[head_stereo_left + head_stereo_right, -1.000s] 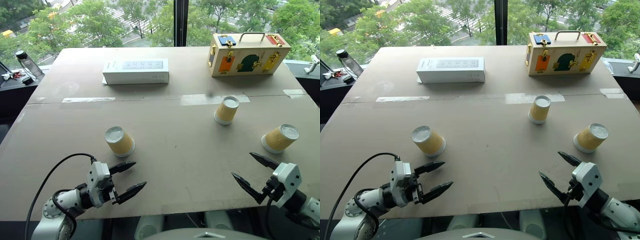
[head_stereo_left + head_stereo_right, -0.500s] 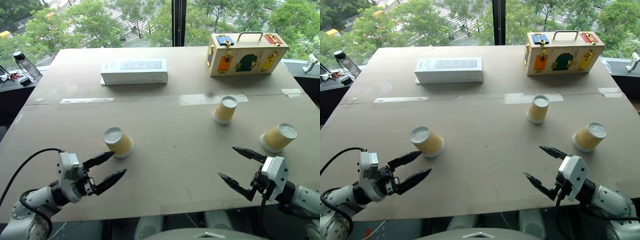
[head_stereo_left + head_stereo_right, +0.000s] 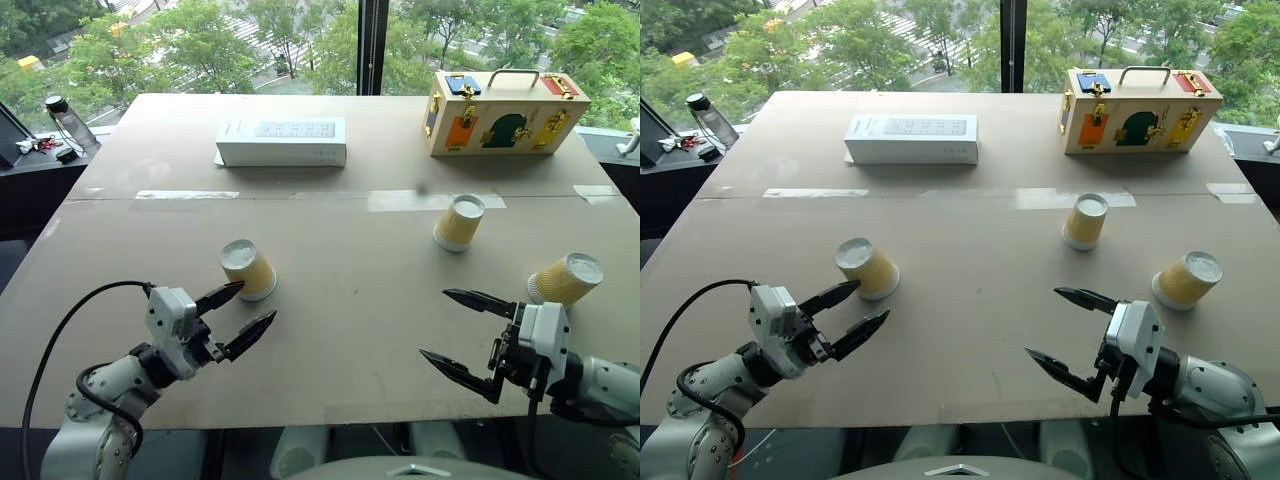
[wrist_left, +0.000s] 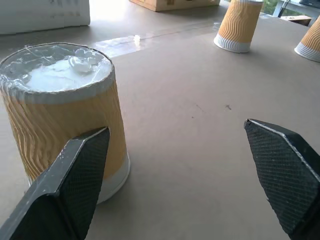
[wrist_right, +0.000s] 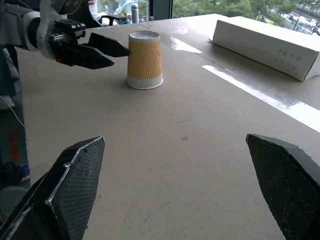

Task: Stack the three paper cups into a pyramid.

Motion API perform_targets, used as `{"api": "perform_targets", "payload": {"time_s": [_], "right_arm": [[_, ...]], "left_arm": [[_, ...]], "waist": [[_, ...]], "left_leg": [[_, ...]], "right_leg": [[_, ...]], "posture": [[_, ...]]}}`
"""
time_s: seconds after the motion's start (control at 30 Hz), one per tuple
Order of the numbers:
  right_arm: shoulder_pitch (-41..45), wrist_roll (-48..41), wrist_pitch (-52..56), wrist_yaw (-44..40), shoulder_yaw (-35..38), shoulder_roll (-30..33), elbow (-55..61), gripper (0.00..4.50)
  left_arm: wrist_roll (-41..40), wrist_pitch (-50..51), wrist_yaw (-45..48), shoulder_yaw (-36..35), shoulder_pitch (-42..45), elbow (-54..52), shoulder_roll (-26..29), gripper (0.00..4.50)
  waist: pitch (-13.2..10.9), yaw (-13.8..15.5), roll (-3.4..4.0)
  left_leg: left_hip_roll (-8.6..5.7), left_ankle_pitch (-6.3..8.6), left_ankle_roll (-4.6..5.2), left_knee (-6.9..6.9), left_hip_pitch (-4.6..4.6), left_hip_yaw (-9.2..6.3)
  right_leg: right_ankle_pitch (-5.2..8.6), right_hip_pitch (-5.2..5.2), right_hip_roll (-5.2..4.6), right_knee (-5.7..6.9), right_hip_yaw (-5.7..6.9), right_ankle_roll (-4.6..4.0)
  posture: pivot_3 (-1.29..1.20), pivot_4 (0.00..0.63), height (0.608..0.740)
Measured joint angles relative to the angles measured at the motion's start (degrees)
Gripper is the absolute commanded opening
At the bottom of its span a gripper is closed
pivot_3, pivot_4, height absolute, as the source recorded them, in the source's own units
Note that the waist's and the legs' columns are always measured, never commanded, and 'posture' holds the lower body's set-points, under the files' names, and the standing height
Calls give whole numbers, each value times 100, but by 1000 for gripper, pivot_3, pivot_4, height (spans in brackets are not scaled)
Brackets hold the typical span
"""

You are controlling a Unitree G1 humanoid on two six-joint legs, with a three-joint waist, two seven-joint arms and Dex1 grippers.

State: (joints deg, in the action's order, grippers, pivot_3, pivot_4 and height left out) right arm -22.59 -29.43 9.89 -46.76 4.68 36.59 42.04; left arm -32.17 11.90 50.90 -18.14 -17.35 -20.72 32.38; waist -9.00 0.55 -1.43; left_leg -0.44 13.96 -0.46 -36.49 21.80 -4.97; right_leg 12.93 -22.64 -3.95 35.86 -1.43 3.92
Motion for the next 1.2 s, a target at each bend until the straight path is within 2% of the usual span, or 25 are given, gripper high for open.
{"api": "perform_targets", "payload": {"time_s": [0.17,0.3,0.57,0.7,0.8,0.87,0.9,1.03,1.2], "right_arm": [[-152,55,-110,20,85,-66,-42,4500],[-180,127,-153,27,84,-110,-46,4500],[-118,135,-147,55,82,-129,-55,4500],[-151,139,-142,89,84,-131,-46,4500],[-233,146,-142,119,87,-131,-29,4500],[-336,168,-142,173,92,-138,-20,4500],[-340,171,-142,180,92,-138,-20,4500],[-456,215,-142,319,129,-195,50,4500],[-502,413,-130,712,198,-396,137,4500]], "left_arm": [[-69,82,50,-19,-321,169,-17,4423],[-172,193,-245,-271,-250,269,-117,4423],[-48,464,-774,-339,665,411,12,4423],[231,616,-1021,-57,1135,620,61,4423],[397,647,-1106,135,1349,874,51,3628],[410,573,-999,211,1529,1075,52,2740],[410,563,-989,213,1537,1089,52,2588],[398,474,-531,486,1889,1290,92,2588],[431,487,26,1080,2728,1553,149,2588]], "waist": [[-1,-107,-1],[0,-68,-3],[-1,-25,-1],[0,-24,-2],[-1,-37,-2],[-1,-38,-2],[-1,-37,-2],[-1,11,-2],[-1,18,-1]], "left_leg": [[-1,0,0,4,5,4],[-1,0,0,2,3,-2],[-2,0,0,0,1,-4],[-8,0,0,1,3,-2],[-8,0,-1,2,3,-1],[-7,0,0,2,2,-3],[-7,0,0,2,2,-3],[-7,0,-1,0,3,-3],[-9,0,-1,0,4,-3]], "right_leg": [[-3,-5,-3,-5,-4,-6],[1,0,-4,-4,2,1],[-1,0,-1,0,4,0],[-12,0,-4,-2,0,-18],[-14,-1,-3,-1,0,-20],[-12,-1,-3,0,2,-18],[-12,-1,-3,0,2,-17],[-4,0,-3,0,3,-3],[-8,-1,-3,0,2,-10]], "posture": [[0,150,740],[0,150,740],[0,150,740],[0,150,740],[0,150,740],[0,150,740],[0,150,740],[0,150,740],[0,150,740]]}}
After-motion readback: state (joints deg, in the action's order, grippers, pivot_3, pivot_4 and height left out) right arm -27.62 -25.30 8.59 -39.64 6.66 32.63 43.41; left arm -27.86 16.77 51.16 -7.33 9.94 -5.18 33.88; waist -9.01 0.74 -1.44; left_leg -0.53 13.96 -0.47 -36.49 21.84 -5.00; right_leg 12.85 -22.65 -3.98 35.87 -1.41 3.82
